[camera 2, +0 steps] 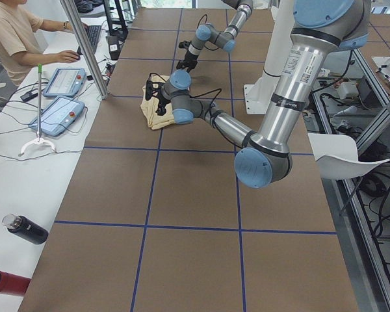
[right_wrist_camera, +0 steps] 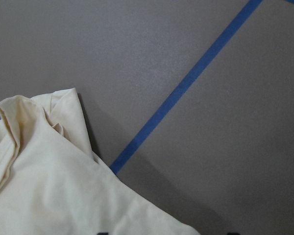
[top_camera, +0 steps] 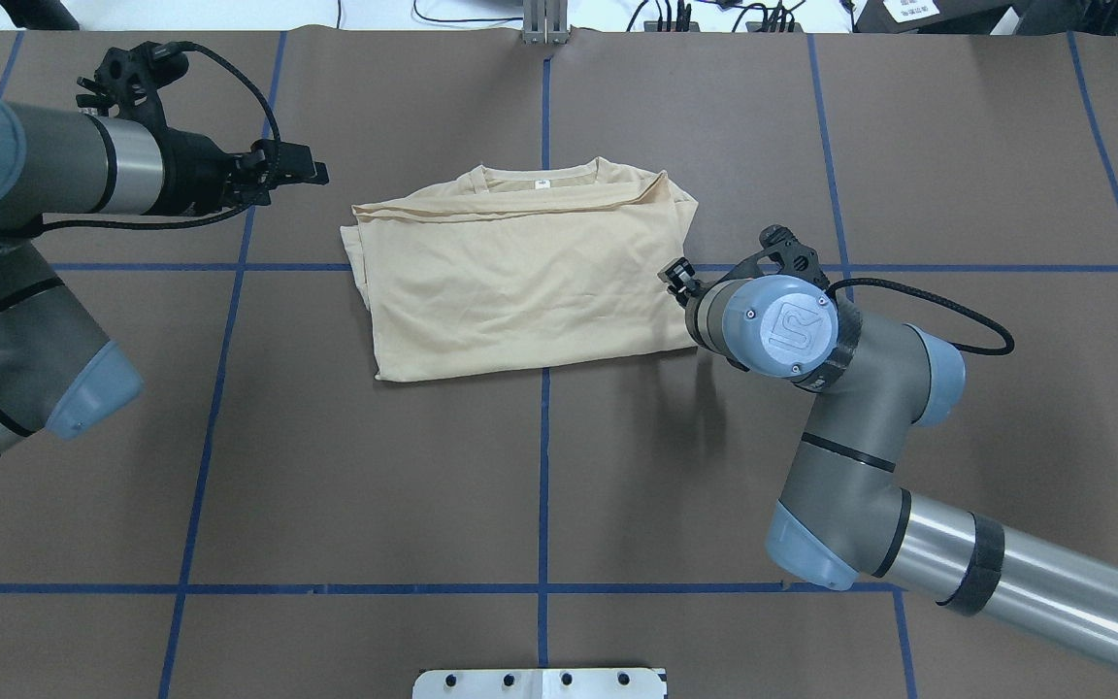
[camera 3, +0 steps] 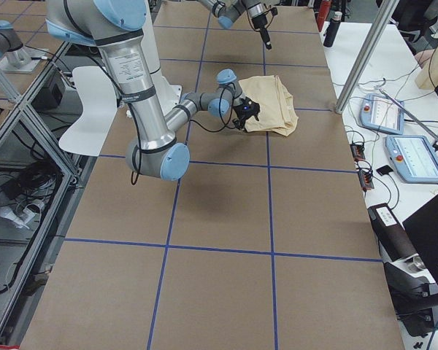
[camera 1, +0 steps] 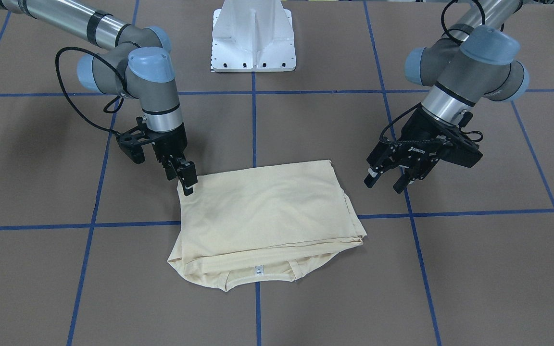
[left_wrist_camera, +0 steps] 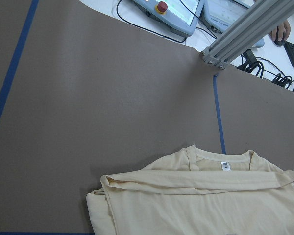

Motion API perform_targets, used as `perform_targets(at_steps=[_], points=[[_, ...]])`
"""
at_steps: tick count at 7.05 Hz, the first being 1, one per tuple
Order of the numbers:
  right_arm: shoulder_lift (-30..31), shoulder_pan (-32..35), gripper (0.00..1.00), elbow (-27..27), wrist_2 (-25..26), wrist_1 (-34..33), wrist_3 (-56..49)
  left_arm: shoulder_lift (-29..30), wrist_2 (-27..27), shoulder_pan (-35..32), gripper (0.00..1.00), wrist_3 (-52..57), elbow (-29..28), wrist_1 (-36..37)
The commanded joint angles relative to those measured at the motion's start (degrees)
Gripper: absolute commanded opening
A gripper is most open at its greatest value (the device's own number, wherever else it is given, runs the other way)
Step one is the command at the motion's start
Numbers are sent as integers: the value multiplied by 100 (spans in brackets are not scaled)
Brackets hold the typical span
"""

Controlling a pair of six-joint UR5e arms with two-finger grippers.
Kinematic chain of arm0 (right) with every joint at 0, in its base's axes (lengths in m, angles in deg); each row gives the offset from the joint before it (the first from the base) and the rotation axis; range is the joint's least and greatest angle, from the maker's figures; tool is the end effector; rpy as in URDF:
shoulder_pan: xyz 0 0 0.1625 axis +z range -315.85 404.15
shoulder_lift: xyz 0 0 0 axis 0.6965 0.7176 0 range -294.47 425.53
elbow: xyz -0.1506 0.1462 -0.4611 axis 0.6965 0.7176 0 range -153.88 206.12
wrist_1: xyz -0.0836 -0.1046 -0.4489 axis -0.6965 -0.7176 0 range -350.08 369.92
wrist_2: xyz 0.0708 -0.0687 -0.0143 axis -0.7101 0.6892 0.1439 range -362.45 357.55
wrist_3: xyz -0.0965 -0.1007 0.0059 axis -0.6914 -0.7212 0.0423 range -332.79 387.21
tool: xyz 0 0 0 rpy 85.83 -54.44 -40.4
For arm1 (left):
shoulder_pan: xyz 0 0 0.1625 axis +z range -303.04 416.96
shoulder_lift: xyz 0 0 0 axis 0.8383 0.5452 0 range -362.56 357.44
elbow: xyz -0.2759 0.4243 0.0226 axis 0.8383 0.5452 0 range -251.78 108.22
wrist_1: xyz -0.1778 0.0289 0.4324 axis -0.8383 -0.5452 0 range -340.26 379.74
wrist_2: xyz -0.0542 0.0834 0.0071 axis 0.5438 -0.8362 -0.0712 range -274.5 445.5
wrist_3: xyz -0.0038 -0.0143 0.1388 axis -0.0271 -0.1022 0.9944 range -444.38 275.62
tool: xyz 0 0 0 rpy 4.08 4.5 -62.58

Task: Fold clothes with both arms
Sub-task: 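Move the right gripper to the folded shirt's near corner while the left arm withdraws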

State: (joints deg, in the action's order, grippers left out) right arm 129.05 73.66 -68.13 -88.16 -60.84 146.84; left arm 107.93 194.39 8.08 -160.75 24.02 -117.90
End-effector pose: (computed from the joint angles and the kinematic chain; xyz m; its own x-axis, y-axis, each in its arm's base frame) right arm -0.6103 -0.5106 0.3997 0.2190 0.6905 0.6893 -0.7471 0.5731 -0.3368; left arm 0.4167 -0.6111 0.3789 0.2966 -0.0007 -0.9550 0.4510 0.8816 0.1395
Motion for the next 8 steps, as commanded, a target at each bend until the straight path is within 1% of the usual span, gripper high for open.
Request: perform_targets(at_steps=[1, 2, 3, 4, 5, 6, 7, 8], points=[[-6, -7, 85, 100, -8, 1, -54, -10, -8, 1, 88, -1, 26, 0], [-32, -7, 85, 100, -8, 10, -10, -2, -77, 1, 88, -9, 26, 0], [-137, -7, 81, 152, -8, -7, -1, -10, -113, 1, 88, -10, 26, 0], [-146, -7, 79, 248, -8, 1, -1, -10, -122, 1, 88, -10, 26, 0], [-146, -7, 68, 249, -42, 1, -1, -19, -131, -7, 88, -10, 35, 0], [-146, 1, 49, 241, -69, 1, 16, -45, -131, -8, 88, -18, 70, 0], [-146, 1, 17, 223, -156, 1, 8, -54, -131, 1, 88, -18, 79, 0], [-120, 10, 0, 223, -235, 10, -10, -54, -122, 1, 88, -18, 79, 0]])
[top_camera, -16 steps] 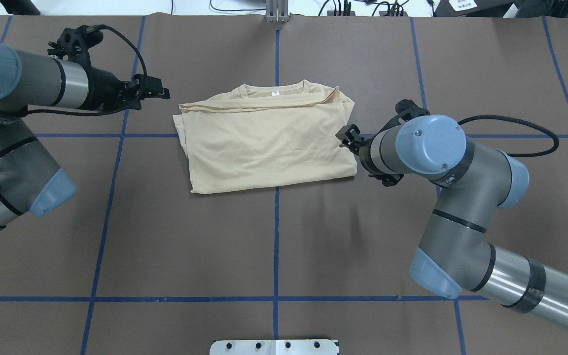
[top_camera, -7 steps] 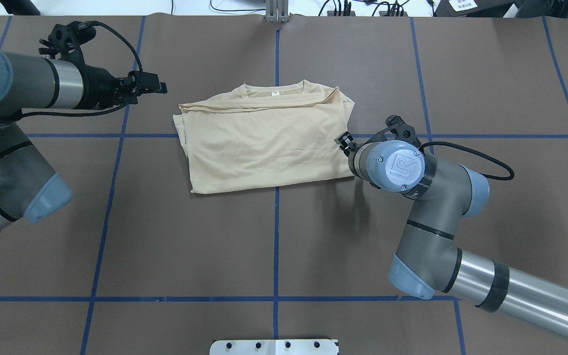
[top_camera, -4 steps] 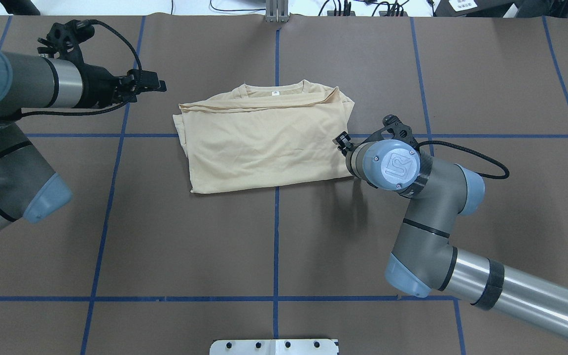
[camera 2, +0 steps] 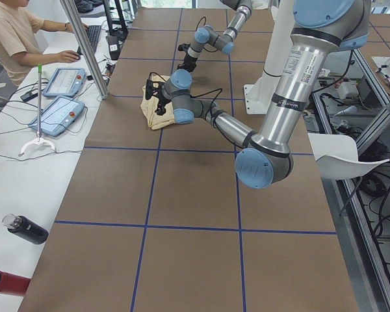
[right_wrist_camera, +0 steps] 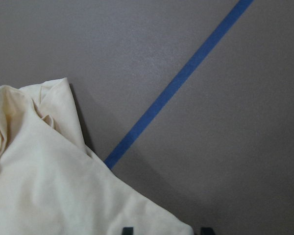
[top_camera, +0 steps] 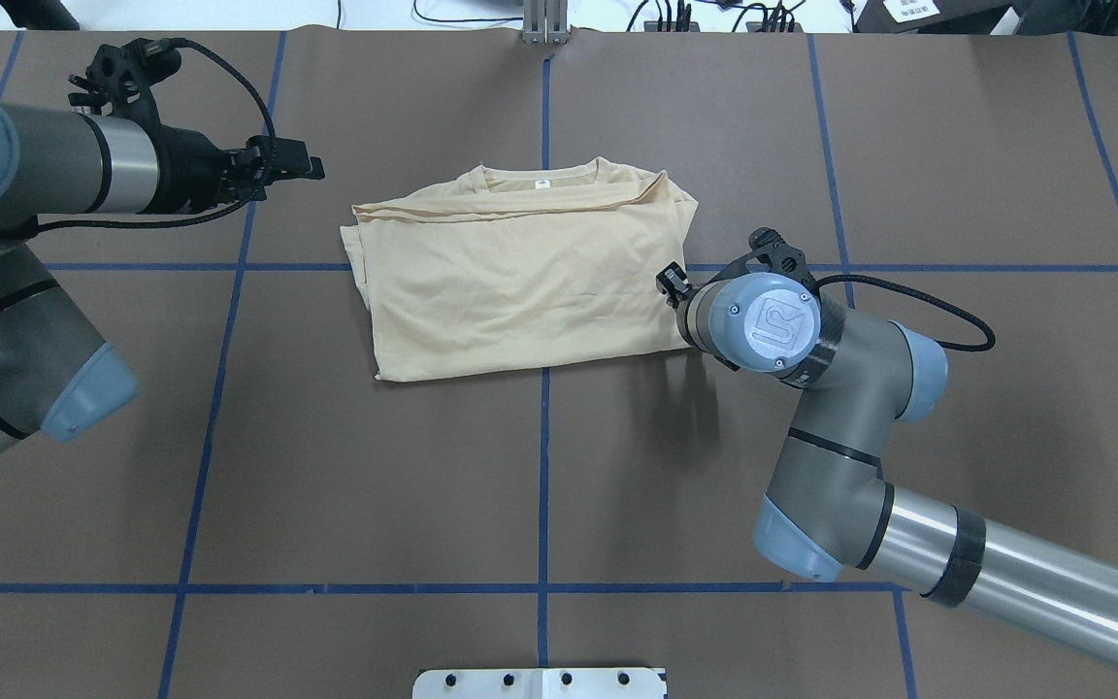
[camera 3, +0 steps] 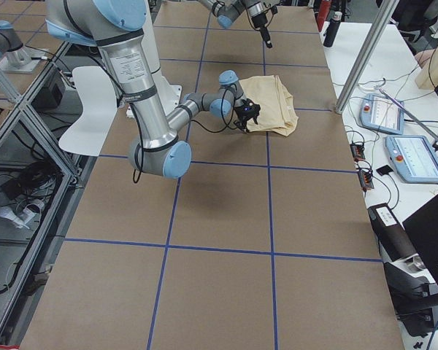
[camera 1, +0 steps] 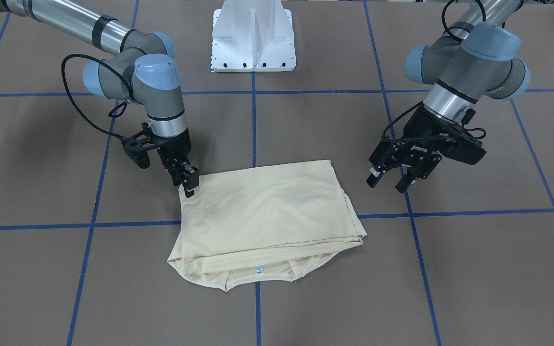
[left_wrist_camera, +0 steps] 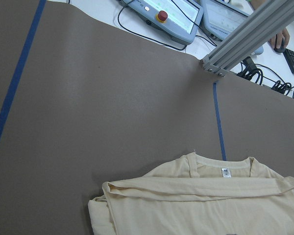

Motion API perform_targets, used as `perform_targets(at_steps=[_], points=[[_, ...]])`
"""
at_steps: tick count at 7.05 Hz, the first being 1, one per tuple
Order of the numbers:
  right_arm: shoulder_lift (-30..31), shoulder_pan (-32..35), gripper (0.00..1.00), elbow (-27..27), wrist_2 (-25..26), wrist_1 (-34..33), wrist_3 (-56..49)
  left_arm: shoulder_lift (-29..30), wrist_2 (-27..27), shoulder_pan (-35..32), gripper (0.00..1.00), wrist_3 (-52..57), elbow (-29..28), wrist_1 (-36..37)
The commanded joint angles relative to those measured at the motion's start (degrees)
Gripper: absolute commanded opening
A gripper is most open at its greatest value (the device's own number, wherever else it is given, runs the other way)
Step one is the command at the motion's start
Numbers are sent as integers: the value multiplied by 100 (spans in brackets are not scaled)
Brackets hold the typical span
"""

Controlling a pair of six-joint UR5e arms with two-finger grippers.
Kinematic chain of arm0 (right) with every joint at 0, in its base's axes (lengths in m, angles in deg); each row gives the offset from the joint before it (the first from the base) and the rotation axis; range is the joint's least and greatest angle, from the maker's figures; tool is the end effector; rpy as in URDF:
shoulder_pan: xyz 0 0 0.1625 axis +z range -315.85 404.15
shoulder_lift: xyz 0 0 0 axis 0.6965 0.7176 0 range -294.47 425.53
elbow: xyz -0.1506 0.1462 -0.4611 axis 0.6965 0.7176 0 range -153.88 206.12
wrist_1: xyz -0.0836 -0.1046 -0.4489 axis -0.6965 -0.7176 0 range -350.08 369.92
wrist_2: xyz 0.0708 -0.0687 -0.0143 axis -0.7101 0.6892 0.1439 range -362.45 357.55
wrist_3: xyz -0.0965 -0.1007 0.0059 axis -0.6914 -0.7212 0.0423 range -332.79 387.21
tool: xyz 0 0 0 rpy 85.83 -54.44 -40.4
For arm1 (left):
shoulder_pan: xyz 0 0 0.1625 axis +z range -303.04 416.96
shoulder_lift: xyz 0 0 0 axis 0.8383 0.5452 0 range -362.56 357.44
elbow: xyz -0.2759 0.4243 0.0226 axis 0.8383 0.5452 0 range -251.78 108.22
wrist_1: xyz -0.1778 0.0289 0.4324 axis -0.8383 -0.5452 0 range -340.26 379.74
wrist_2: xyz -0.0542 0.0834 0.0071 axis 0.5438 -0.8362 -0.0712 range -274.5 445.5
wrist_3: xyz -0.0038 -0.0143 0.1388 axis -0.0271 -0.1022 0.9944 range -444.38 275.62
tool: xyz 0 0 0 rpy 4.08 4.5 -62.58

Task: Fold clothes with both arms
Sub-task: 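Move the right gripper to the folded shirt's near corner while the left arm withdraws, then grasp the shirt corner with the right gripper and rotate the bundle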

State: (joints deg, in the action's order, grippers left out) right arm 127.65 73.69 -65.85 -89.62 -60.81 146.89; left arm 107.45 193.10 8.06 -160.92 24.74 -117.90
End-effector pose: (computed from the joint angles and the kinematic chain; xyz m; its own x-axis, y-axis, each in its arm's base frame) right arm -0.6243 -0.5149 0.4027 0.2347 0.7015 0.6729 -0.7380 0.5791 -0.3463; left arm 0.4115 -0.6101 0.3783 0.2970 -0.0029 -0.9549 0.4709 0.8704 0.1438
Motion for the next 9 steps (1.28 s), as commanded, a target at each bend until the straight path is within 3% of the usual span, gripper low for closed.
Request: perform_targets(at_steps=[1, 4, 6, 7, 9], points=[[37, 7, 0, -31, -203, 7, -49, -6, 6, 3, 88, -1, 7, 0], [212, 227, 0, -591, -1029, -19, -182, 3, 41, 3, 88, -27, 59, 0], [1367, 79, 0, -2028, -1109, -72, -25, 38, 85, 3, 88, -54, 199, -18], [1582, -210, 0, -2514, -1118, -81, 490, 82, 172, 12, 88, -54, 339, -26], [1619, -1392, 0, -2799, -1118, -81, 583, 326, 637, 21, 88, -412, 367, -26]])
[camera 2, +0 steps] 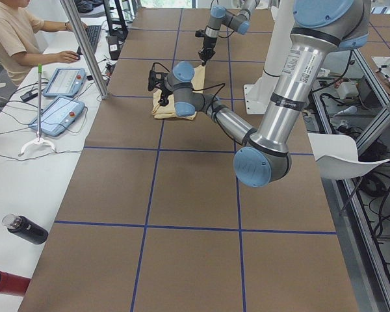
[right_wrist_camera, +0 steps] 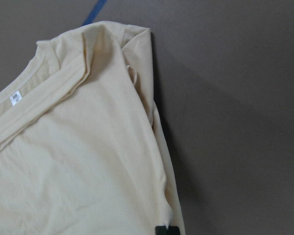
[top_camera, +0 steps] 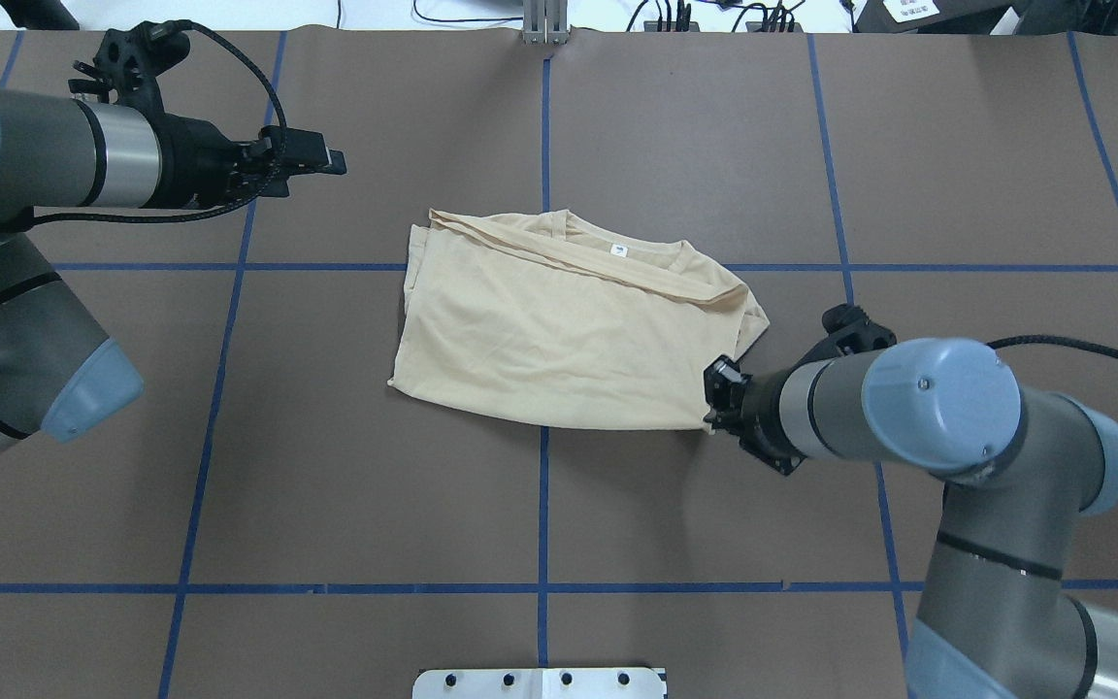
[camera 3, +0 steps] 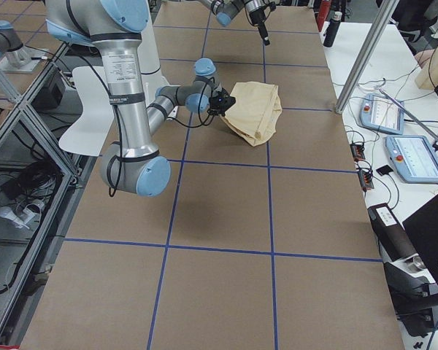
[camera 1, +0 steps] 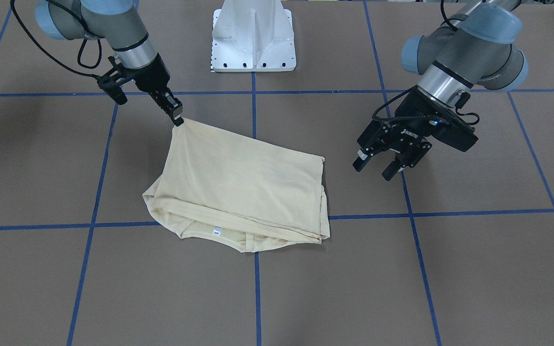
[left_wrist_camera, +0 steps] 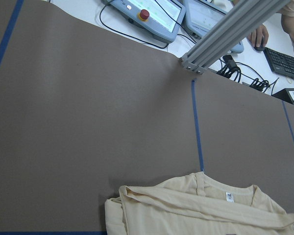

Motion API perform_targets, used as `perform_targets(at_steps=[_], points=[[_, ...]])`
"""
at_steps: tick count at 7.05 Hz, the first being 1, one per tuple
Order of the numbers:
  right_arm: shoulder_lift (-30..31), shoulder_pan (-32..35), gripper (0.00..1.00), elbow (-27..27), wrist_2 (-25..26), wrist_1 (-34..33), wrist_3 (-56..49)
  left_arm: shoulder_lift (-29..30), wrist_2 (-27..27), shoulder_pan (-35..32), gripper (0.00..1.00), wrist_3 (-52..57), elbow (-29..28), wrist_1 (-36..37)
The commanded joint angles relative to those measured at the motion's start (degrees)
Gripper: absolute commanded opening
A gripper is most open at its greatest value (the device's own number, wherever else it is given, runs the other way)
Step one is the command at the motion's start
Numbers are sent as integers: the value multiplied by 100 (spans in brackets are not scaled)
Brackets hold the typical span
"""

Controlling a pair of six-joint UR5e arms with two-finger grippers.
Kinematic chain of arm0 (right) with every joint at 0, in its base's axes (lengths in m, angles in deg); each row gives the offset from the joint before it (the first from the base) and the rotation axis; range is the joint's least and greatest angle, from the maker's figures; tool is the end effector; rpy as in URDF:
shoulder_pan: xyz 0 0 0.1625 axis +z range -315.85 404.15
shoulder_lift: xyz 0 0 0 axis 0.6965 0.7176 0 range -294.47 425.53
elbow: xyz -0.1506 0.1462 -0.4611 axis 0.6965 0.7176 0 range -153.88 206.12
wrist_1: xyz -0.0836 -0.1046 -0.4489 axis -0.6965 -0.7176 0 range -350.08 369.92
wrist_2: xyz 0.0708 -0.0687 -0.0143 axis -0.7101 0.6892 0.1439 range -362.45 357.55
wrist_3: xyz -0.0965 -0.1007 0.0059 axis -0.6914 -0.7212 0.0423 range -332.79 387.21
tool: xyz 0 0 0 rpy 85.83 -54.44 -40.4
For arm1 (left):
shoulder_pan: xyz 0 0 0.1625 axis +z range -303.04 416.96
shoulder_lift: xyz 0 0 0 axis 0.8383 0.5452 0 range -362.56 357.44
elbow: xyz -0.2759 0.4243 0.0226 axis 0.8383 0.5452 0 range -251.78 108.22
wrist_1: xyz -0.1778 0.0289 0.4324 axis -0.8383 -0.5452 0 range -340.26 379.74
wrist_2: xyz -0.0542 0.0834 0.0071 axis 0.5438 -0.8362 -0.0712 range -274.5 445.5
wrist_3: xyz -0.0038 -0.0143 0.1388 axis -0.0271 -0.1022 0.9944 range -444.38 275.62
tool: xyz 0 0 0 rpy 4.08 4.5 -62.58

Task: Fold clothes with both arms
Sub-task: 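Grasp the shirt corner with the right gripper and rotate the bundle, then grip opposite sides of the folded shirt with both grippers and straighten it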

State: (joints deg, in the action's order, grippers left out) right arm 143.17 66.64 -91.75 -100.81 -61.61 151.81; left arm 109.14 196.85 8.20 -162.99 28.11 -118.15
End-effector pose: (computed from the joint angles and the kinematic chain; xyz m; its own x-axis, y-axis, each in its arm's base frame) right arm -0.5306 -0.3420 0.3539 0.2453 0.7097 0.6604 -0.4897 0.6786 -0.5474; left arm 0.4099 -0.5926 0.3236 0.2096 0.0400 -0.9770 0.4315 0.8928 0.1291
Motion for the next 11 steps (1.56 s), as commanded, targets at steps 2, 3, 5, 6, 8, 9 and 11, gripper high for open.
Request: perform_targets(at_steps=[2, 3, 5, 6, 8, 9, 11], points=[[389, -1656, 0, -620, -8, -1, 91, 351, 772, 86, 88, -618, 13, -1], [966, -1904, 18, -954, 26, 7, 91, 352, 783, 173, 99, -681, 12, -1], [1297, -1898, 100, -1028, 115, 16, 91, 291, 696, 445, 100, -1388, 170, 42], [1297, -1758, 100, -1080, 123, 16, 91, 186, 512, 812, 100, -1776, 258, 86], [1167, -1040, 100, -1072, 123, 25, 91, -174, 266, 1515, 98, -2114, 792, 924], [974, -401, 100, -1011, 54, 77, 21, -123, -145, 1814, 94, -2140, 882, 1618], [263, 148, 100, -320, 53, 69, -32, -113, -885, 2562, 90, -2150, 769, 1985]])
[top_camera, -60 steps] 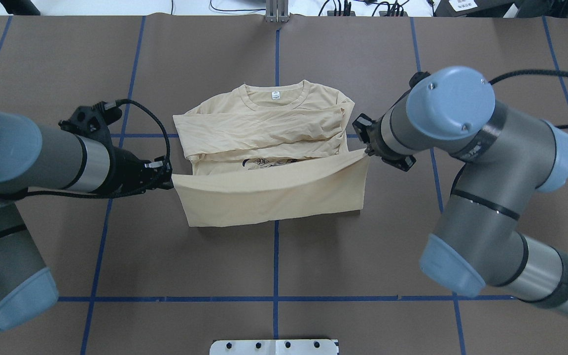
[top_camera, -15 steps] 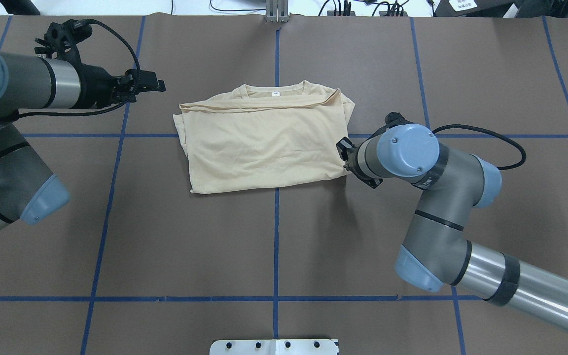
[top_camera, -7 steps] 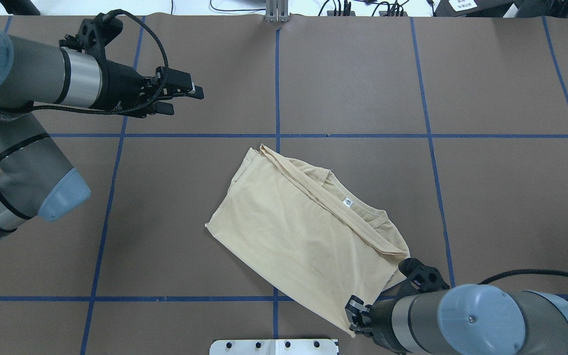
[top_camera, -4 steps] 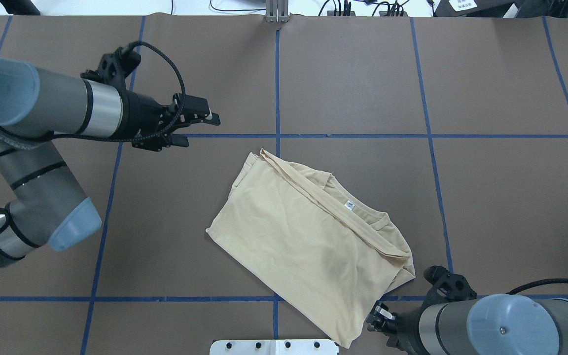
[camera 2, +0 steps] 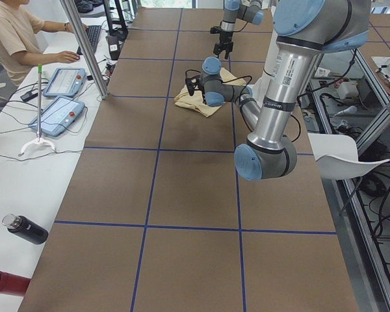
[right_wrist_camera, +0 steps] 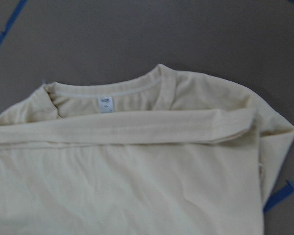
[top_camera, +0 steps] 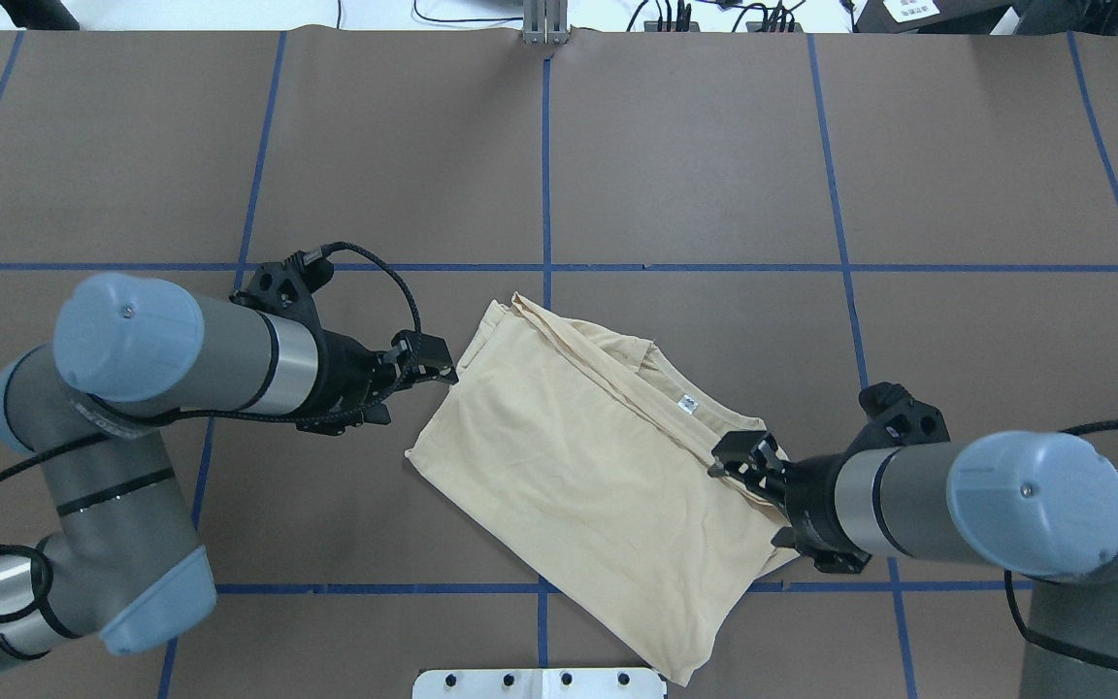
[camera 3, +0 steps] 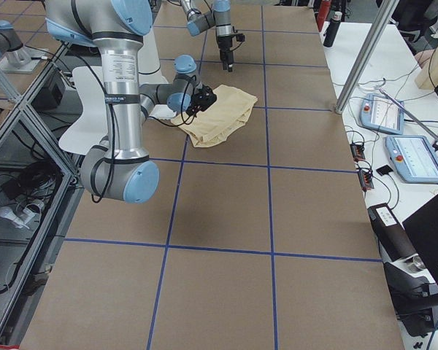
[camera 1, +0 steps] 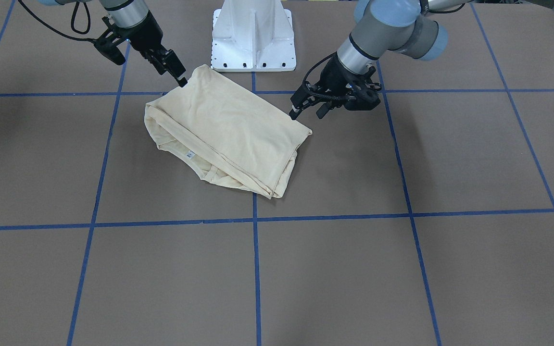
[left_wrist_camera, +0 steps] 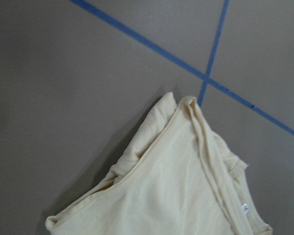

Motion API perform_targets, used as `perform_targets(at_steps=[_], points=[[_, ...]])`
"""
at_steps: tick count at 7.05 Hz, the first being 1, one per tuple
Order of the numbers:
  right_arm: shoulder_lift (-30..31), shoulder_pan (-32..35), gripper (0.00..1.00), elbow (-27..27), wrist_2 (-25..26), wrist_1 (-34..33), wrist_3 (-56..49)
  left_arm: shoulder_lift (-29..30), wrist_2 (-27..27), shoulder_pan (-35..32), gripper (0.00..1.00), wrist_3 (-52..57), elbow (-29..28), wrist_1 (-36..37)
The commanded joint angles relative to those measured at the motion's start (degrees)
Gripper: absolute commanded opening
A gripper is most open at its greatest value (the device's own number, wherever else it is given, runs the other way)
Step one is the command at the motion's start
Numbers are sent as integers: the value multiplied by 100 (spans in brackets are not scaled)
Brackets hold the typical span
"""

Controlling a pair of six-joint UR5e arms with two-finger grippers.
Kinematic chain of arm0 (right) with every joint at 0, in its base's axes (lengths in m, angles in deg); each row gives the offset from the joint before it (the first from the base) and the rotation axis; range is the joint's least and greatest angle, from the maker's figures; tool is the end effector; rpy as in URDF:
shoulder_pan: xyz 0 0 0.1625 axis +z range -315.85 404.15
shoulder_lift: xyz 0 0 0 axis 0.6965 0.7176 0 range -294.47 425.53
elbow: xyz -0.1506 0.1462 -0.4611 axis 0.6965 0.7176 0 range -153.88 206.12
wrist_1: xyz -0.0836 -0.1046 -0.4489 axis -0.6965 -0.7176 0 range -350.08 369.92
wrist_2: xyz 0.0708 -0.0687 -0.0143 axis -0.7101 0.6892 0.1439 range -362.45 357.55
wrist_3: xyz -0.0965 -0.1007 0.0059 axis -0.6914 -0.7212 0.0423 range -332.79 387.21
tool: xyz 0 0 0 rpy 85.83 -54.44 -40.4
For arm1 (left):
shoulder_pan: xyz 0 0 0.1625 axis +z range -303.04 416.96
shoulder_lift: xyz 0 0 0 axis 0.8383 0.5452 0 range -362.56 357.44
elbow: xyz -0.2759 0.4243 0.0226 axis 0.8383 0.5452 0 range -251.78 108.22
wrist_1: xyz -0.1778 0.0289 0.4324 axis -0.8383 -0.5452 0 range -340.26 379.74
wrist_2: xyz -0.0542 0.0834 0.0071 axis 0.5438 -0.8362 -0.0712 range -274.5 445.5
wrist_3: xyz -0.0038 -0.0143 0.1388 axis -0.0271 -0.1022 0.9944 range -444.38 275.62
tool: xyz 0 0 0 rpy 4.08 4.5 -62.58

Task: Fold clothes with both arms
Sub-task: 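Grip opposite sides of the folded shirt with both grippers and straighten it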

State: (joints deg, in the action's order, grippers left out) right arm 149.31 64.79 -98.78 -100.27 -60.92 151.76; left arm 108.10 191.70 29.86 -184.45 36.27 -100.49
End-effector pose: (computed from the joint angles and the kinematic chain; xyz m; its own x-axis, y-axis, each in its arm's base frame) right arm -0.4863 -0.3053 0.3528 0.2467 0.6934 0.6770 -0.4597 0.6987 -0.5481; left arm 0.5713 -0.3982 0.3108 0.2789 -0.3313 -0.9014 0.2585 0.9299 -0.2618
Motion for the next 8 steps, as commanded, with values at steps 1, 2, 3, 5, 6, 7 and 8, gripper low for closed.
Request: perform_targets(at_steps=[1, 2, 3, 5, 6, 7, 8], points=[[-458, 395, 100, 683, 43, 17, -376, -44, -494, 469, 90, -4, -92, 227], [-459, 440, 100, 713, 35, 9, -631, -27, -774, 574, 88, -13, -240, 228], [-459, 431, 100, 835, 26, 18, -643, 43, -811, 610, 85, -4, -468, 228], [-459, 423, 100, 906, 35, 18, -643, 43, -1013, 584, 81, 57, -575, 219], [-459, 422, 100, 967, 43, 18, -652, 44, -1022, 592, 80, 58, -584, 219], [-459, 422, 100, 985, 44, 18, -652, 52, -1023, 592, 77, 58, -654, 210], [-459, 414, 100, 985, 44, 18, -652, 52, -1023, 592, 73, 58, -655, 210]])
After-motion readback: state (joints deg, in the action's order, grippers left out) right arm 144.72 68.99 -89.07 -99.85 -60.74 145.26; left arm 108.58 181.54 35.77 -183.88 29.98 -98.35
